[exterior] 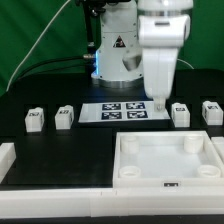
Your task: Assemble one leg
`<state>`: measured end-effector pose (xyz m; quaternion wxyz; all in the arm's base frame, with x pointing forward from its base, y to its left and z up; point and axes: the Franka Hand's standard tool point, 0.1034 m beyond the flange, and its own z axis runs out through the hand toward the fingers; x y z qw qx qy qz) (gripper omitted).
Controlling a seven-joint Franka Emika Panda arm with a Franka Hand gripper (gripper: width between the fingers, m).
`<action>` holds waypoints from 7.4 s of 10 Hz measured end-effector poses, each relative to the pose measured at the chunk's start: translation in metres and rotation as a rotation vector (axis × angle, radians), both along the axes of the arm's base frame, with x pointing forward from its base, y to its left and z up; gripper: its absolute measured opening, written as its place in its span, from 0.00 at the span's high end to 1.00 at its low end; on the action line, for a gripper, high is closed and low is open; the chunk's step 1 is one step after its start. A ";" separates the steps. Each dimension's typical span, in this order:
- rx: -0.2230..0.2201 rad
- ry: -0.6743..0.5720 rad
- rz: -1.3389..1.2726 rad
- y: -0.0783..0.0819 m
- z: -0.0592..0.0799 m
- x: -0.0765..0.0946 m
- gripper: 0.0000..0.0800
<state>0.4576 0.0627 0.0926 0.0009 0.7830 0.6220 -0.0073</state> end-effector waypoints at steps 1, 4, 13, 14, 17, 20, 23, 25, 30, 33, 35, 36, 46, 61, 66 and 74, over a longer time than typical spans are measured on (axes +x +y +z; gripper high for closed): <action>0.000 0.004 -0.016 0.000 -0.003 -0.001 0.19; -0.001 0.007 -0.141 0.000 -0.005 -0.001 0.19; -0.007 0.013 -1.088 0.066 -0.018 -0.026 0.19; -0.004 0.017 -1.112 0.075 -0.022 -0.029 0.19; 0.017 0.028 -1.186 0.108 -0.034 -0.030 0.19; 0.016 0.042 -1.196 0.110 -0.034 -0.029 0.19; -0.041 0.085 -1.192 0.106 -0.035 -0.033 0.19; -0.221 0.315 -1.267 0.105 -0.044 -0.054 0.19; -0.449 0.660 -1.300 0.129 -0.057 -0.062 0.19; -0.452 0.663 -1.299 0.128 -0.057 -0.062 0.19; -0.453 0.666 -1.287 0.131 -0.068 -0.067 0.19; -0.509 0.720 -1.264 0.131 -0.067 -0.078 0.19; -0.565 0.784 -1.253 0.132 -0.090 -0.083 0.19; -0.567 0.745 -1.332 0.113 -0.013 -0.068 0.63; -0.488 0.680 -1.356 0.110 -0.007 -0.052 0.63; 0.074 0.094 -1.361 0.096 0.017 0.004 0.63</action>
Offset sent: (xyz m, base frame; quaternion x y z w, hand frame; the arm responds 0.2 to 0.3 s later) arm 0.0000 0.0000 0.0000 0.0000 0.0000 0.1790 0.9838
